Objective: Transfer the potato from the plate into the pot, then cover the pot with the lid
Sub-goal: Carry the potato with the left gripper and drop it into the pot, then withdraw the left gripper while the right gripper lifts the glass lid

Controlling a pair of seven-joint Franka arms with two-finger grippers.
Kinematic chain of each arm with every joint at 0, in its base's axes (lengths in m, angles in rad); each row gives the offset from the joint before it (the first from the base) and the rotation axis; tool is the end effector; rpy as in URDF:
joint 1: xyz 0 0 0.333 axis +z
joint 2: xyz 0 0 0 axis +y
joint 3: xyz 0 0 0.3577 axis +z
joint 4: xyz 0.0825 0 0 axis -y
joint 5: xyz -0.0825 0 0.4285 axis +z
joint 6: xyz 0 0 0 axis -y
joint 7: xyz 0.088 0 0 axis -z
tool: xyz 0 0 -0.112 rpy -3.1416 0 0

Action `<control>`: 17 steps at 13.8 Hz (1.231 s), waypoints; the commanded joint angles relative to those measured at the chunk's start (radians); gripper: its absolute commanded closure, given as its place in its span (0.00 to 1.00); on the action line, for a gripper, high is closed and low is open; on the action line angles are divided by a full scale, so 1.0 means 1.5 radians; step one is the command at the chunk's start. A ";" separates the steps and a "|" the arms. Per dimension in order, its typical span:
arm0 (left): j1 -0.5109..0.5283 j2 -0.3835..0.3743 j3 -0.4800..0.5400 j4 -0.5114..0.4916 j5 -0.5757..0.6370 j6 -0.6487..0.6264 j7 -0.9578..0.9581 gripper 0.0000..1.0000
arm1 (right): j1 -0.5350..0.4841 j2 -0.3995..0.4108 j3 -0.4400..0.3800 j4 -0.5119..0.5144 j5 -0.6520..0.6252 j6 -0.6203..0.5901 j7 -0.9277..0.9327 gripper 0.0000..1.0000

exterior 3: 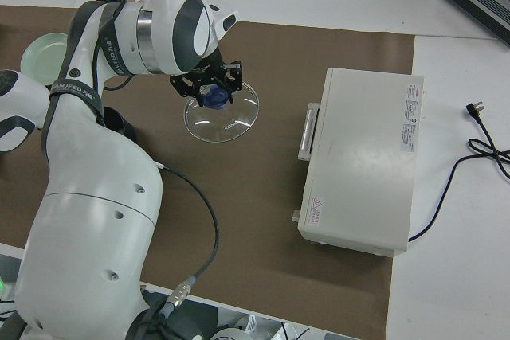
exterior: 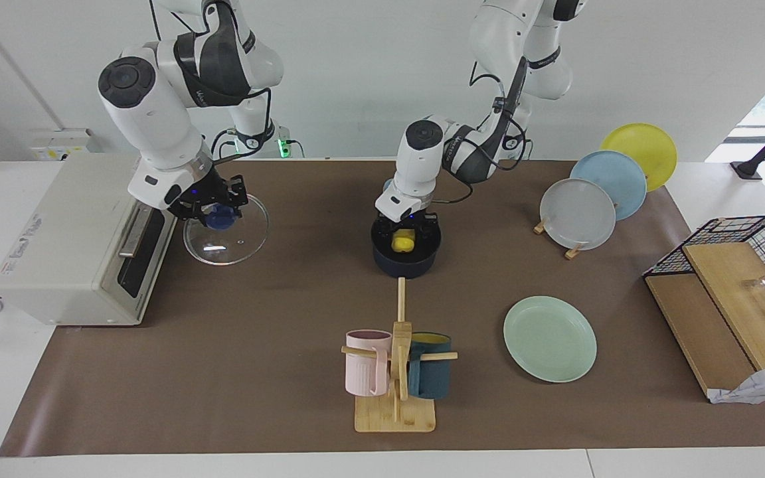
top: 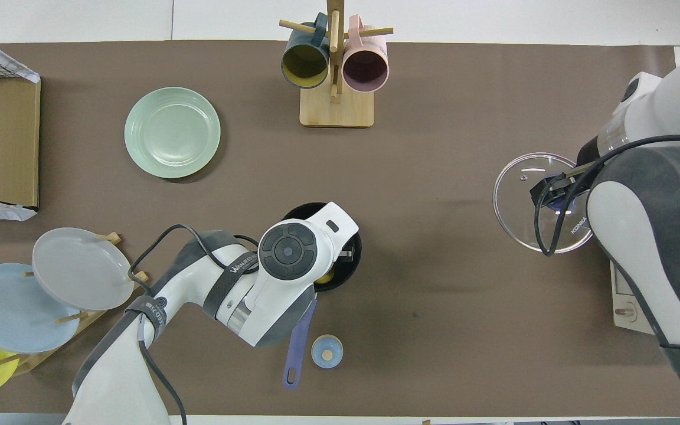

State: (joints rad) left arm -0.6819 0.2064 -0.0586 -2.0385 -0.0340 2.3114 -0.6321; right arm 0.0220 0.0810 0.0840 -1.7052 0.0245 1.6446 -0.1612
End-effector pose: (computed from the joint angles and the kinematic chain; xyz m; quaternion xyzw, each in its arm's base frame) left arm 0.4693 -0.4286 0.3575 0.9984 -0.0423 0.0138 0.0358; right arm 0.6151 0.0664 0.5488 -0.9887 -0.1312 0.0701 0.0175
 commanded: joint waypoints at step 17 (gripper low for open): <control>0.401 -0.161 0.007 0.306 0.039 -0.499 0.363 0.00 | 0.379 0.153 0.015 0.081 0.008 0.204 0.486 1.00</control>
State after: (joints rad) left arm -0.0834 -0.0298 -0.0390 -1.6240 -0.0199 1.6306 -0.0937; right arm 0.5763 0.2697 0.1093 -1.6201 0.0346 1.9188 0.5452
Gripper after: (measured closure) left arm 0.000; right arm 0.344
